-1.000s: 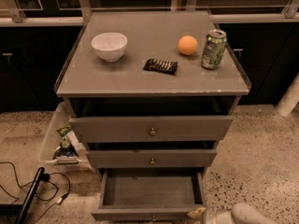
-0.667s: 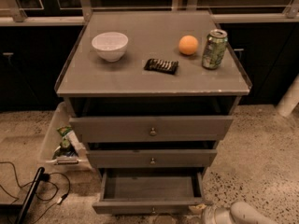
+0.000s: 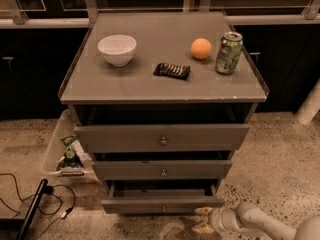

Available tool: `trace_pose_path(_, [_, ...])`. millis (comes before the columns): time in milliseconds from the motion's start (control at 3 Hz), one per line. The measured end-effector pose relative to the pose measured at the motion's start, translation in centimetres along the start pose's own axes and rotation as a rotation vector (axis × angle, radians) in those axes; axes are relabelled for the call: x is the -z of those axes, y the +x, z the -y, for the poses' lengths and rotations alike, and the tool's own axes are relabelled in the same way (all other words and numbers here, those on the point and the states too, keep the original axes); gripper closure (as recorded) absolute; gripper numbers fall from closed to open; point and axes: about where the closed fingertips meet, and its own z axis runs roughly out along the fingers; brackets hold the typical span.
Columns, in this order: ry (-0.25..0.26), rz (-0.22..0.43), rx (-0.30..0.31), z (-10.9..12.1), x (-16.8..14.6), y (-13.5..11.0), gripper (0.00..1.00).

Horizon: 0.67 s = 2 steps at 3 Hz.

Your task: Close bottom drawer

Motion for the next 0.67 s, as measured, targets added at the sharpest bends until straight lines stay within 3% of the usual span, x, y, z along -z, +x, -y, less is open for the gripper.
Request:
trace_pose_path(333, [0.059,-0.046,0.060,5.45,-1.38,-0.98,0.65])
trace_pose_path(667, [0.066,-0.047,0.068,6.03,-1.49,-1.28,0.62])
